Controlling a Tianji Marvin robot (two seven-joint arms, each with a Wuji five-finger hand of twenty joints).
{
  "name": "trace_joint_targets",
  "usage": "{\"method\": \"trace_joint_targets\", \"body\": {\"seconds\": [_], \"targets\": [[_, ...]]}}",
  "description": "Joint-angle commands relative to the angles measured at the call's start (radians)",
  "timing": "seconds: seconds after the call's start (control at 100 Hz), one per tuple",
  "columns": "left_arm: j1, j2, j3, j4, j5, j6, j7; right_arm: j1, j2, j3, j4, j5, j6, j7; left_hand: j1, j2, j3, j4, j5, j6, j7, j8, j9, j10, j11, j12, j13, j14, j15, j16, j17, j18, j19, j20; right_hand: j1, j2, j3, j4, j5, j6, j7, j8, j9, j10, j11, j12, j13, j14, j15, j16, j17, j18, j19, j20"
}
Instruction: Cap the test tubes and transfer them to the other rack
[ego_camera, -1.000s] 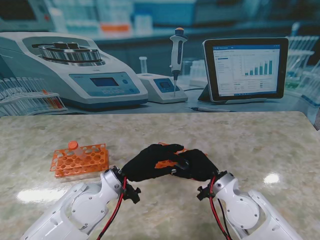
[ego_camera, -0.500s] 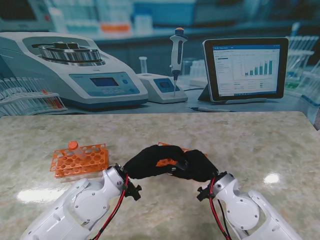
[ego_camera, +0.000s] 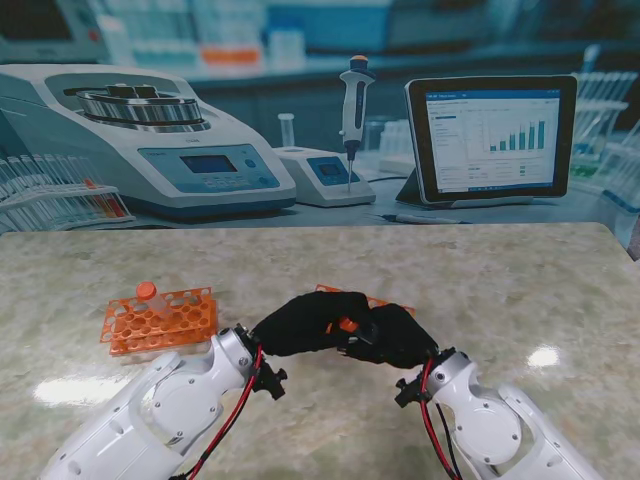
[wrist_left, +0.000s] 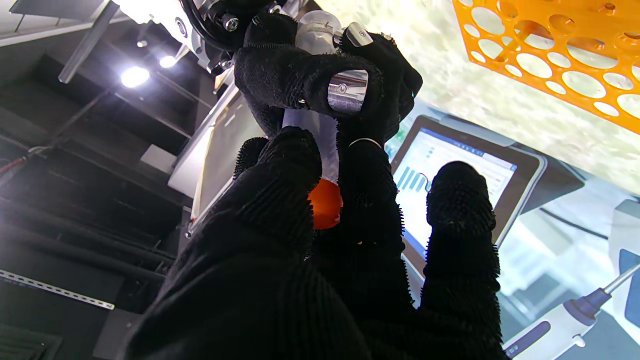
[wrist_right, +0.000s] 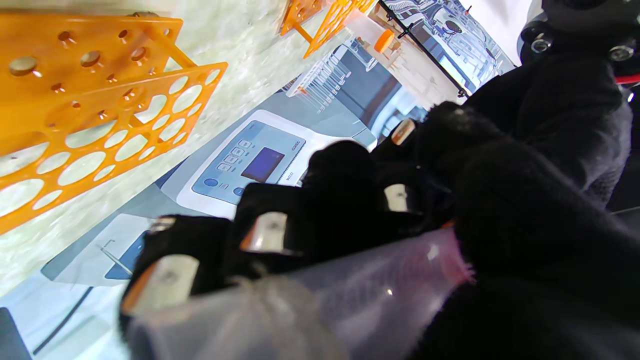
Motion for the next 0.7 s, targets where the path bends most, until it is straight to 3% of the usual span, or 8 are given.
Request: {"method": "trace_joint_targets", "body": {"seconds": [0.0,0.17,0.43,0.69], "targets": [[0.001,0.001,0.009,0.001,0.004,0.014,-0.014,-0.008,-0.007,-0.008,-0.025,0.002,-0.016,0.006,0.109,0.196,0.213,0.008,0.024,0.093,0.131,0.042,0.244,-0.055,0.361,0.105,0.036,-0.050,0.079,0.004,0.029,-0.037,0.082,0.064,0.050,0.008,-0.006,-0.023,0.042,-0.080,0.047,0.024,0.044,0.019,0.002,0.018,0.063,-0.184,0.167,0.047,0.062,-0.059,0.192,0.015],[-0.001,0.004,0.010,-0.006,0.011,0.025,-0.025,-0.014,-0.006,-0.006,-0.032,0.003,-0.023,0.009,0.109,0.222,0.240,0.012,0.003,0.095,0.238,0.139,0.258,-0.052,0.471,0.136,0.075,-0.068,0.187,-0.005,0.081,-0.034,0.128,0.096,0.049,0.008,-0.009,-0.025,0.037,-0.085,0.044,0.024,0.038,0.019,-0.002,0.016,0.063,-0.179,0.163,0.045,0.061,-0.057,0.187,0.013],[-0.008,0.002,0.014,-0.011,0.004,0.024,-0.025,-0.018,-0.003,-0.004,-0.038,0.007,-0.025,0.020,0.109,0.238,0.262,0.013,-0.002,0.092,0.315,0.239,0.255,-0.055,0.530,0.127,0.089,-0.106,0.189,-0.040,0.131,-0.019,0.066,0.072,0.037,0.024,-0.054,-0.047,-0.009,-0.113,-0.007,0.014,-0.004,0.031,-0.044,0.004,0.063,-0.154,0.107,0.016,0.052,-0.045,0.134,-0.008],[-0.006,-0.001,0.004,-0.030,0.011,0.015,-0.006,-0.013,-0.004,-0.007,-0.035,0.010,-0.020,0.018,0.109,0.233,0.269,0.017,0.035,0.073,0.328,0.266,0.281,-0.065,0.521,0.072,0.118,-0.101,0.140,-0.084,0.186,0.004,-0.021,0.030,0.014,0.028,-0.132,-0.102,-0.085,-0.090,-0.142,-0.107,-0.076,0.069,-0.146,-0.056,0.061,-0.078,-0.050,-0.065,0.023,0.029,-0.016,-0.067]]}}
